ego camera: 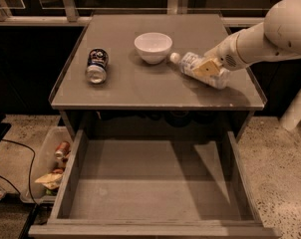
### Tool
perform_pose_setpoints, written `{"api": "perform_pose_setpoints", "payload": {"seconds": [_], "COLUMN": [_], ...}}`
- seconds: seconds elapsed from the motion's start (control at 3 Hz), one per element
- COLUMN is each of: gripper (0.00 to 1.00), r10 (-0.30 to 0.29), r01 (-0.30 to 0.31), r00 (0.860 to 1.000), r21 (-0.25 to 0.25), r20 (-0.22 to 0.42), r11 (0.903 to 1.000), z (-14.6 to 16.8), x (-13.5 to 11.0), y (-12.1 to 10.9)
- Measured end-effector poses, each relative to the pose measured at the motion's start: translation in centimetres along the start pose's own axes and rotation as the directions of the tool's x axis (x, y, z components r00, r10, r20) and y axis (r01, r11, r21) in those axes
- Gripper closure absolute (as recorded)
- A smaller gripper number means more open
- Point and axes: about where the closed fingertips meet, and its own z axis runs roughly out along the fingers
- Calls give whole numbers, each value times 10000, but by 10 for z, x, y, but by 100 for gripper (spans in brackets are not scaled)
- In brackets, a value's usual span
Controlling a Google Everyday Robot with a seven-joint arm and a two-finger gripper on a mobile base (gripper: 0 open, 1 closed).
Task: Pick blue plastic bottle from top drawer and place on counter
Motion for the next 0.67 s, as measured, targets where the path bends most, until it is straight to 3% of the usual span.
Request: {"api": "perform_pose_setpoints", "payload": {"seconds": [0.33,0.67], "gripper": [0,0], "r10": [-1,-1], "r01": [1,1], "r00": [10000,10000], "r21": [-2,-2], "r20": [0,0], "r11": [10000,10000], "z": [0,0], "x": [0,0], "y": [0,0]}}
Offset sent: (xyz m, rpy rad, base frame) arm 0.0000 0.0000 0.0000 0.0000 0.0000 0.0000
